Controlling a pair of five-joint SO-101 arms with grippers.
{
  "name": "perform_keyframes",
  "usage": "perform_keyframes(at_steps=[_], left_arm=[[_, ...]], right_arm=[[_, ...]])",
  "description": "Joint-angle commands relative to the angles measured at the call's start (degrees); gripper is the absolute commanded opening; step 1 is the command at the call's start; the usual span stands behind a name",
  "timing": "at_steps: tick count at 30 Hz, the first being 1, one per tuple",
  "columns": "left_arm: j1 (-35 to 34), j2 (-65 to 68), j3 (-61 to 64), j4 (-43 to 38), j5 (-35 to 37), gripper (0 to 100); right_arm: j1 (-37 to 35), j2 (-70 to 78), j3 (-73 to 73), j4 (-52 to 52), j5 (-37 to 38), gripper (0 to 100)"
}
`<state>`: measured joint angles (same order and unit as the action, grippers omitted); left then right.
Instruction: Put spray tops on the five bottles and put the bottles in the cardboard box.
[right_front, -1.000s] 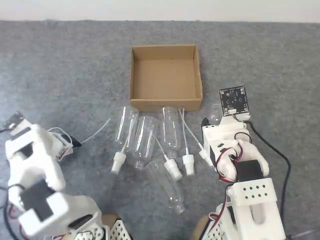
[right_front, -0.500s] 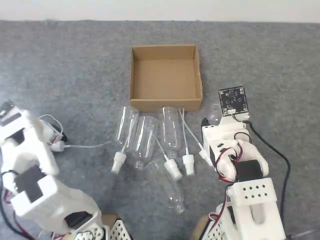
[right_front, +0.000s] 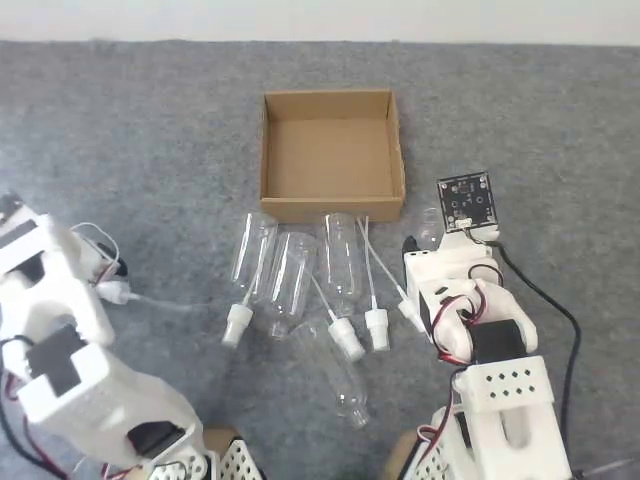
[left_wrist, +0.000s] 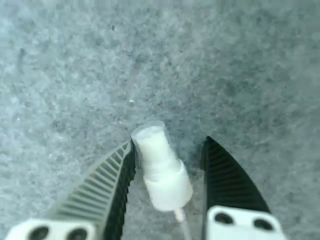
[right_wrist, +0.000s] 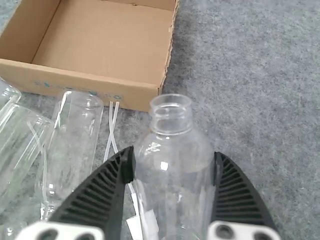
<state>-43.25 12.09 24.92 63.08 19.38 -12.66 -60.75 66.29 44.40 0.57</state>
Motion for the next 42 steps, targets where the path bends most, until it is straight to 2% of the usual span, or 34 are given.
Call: perform_keyframes(at_steps=[1, 6, 13, 22, 28, 35, 42], left_arm=[[0.0, 3.52, -3.12, 0.0, -1.23, 20], [-0.18, 6.42, -7.52, 1.67, -1.49, 11], [-0.18, 6.24, -12.62, 4.57, -6.33, 2], [-0.18, 6.15, -23.43, 13.71, -7.12, 1], [-0.88, 4.57, -35.56, 21.45, -7.38, 1], [-0.88, -7.74, -38.37, 21.98, -7.12, 1], [2.37, -14.42, -38.46, 21.45, -7.03, 1]], right_arm=[[-0.13, -1.27, -0.97, -1.27, 1.14, 13.9], [-0.22, -1.27, -0.88, -1.27, 1.14, 13.9], [-0.13, -1.27, -0.88, -1.27, 1.14, 13.9], [-0.48, -1.89, -0.88, -0.84, 1.14, 13.9], [-4.7, -1.89, -0.7, -0.66, 0.7, 13.9], [-5.41, -1.89, -0.7, -0.66, 0.62, 13.9], [-5.41, -1.98, -1.05, -1.19, 0.53, 13.9]])
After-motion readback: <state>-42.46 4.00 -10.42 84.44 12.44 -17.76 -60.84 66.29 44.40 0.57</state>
